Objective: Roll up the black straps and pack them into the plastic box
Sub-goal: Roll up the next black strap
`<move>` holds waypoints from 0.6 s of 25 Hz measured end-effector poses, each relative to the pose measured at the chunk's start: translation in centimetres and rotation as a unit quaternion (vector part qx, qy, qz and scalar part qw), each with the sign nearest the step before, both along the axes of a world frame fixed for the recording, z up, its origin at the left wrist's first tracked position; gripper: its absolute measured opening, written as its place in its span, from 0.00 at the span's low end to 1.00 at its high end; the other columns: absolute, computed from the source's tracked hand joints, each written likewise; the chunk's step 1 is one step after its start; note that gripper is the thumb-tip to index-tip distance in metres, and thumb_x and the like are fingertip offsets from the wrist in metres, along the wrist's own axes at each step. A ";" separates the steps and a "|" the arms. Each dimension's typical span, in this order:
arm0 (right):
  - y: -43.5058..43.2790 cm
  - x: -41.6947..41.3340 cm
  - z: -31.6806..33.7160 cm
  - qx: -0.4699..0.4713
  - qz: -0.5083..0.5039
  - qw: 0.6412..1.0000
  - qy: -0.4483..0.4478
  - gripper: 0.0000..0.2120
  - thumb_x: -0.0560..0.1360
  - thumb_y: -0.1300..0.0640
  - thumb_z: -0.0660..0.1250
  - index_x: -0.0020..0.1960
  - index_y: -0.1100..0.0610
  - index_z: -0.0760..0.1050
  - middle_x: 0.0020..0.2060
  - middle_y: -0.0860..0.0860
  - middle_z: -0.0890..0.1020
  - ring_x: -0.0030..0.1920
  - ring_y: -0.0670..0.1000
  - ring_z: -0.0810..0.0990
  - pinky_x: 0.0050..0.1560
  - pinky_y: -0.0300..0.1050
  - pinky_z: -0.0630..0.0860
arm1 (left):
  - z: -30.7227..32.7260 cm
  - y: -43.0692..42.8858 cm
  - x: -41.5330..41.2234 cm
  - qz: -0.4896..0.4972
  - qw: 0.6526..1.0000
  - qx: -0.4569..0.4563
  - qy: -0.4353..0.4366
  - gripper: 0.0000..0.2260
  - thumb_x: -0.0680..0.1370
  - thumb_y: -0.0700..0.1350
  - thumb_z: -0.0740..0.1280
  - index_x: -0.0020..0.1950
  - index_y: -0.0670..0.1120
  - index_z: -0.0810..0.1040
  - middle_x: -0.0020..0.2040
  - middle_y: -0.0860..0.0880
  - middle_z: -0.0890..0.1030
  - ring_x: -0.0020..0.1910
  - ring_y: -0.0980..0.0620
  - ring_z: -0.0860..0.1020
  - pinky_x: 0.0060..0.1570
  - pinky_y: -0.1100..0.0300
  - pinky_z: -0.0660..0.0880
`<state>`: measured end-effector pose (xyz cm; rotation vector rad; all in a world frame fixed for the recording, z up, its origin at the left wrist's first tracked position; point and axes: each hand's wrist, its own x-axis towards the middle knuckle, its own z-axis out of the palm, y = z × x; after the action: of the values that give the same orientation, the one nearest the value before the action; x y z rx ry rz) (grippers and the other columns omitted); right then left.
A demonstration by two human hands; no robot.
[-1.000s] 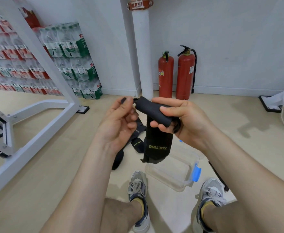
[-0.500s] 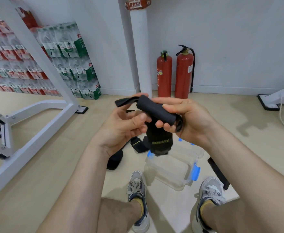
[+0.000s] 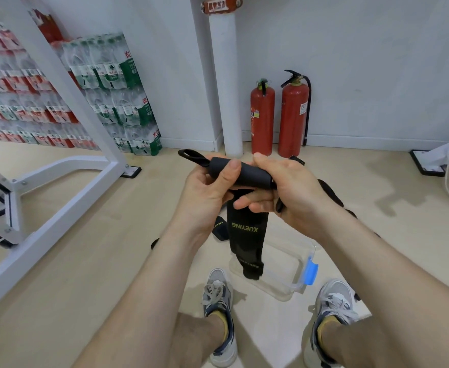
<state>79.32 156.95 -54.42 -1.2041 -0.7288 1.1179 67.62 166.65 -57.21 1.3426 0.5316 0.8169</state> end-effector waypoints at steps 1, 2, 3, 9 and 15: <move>0.0 -0.1 -0.1 0.007 -0.014 0.998 -0.057 0.20 0.84 0.48 0.55 0.50 0.60 0.79 0.40 0.61 0.86 0.29 0.53 0.83 0.29 0.40 0.77 | 0.0 -0.4 0.4 0.012 1.000 -0.007 -0.006 0.19 0.75 0.51 0.72 0.54 0.36 0.75 0.45 0.42 0.84 0.45 0.44 0.84 0.47 0.52 0.79; 0.0 -0.4 -0.1 0.014 -0.023 0.994 -0.110 0.22 0.84 0.47 0.53 0.48 0.59 0.79 0.39 0.61 0.86 0.29 0.53 0.82 0.29 0.41 0.76 | 0.0 -0.7 0.6 0.022 1.000 -0.018 -0.012 0.16 0.76 0.50 0.71 0.51 0.37 0.76 0.42 0.43 0.84 0.41 0.46 0.84 0.43 0.54 0.79; 0.1 -0.6 -0.2 0.019 -0.024 0.988 -0.149 0.24 0.84 0.45 0.51 0.48 0.60 0.79 0.38 0.61 0.85 0.29 0.54 0.82 0.29 0.41 0.75 | 0.1 -0.9 0.7 0.029 0.999 -0.031 -0.020 0.13 0.77 0.49 0.70 0.48 0.38 0.75 0.37 0.46 0.82 0.35 0.49 0.82 0.38 0.56 0.77; 0.1 -0.5 -0.3 -0.025 -0.030 0.999 -0.009 0.21 0.83 0.46 0.58 0.51 0.62 0.80 0.38 0.61 0.84 0.35 0.53 0.81 0.38 0.41 0.80 | 0.8 -0.5 0.6 0.089 0.987 -0.120 -0.051 0.07 0.80 0.41 0.67 0.43 0.42 0.73 0.35 0.45 0.80 0.32 0.51 0.80 0.32 0.60 0.77; 0.2 -0.2 -0.9 -0.021 -0.043 0.998 -0.036 0.19 0.80 0.47 0.63 0.48 0.63 0.81 0.37 0.58 0.85 0.42 0.59 0.85 0.44 0.45 0.83 | 0.4 -0.6 1.0 0.118 0.988 -0.099 -0.010 0.05 0.79 0.40 0.67 0.44 0.44 0.73 0.33 0.50 0.77 0.30 0.57 0.77 0.27 0.66 0.73</move>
<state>79.09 157.14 -55.29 -1.3052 -0.7057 1.0275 68.62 166.03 -56.80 1.1019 0.7455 0.9427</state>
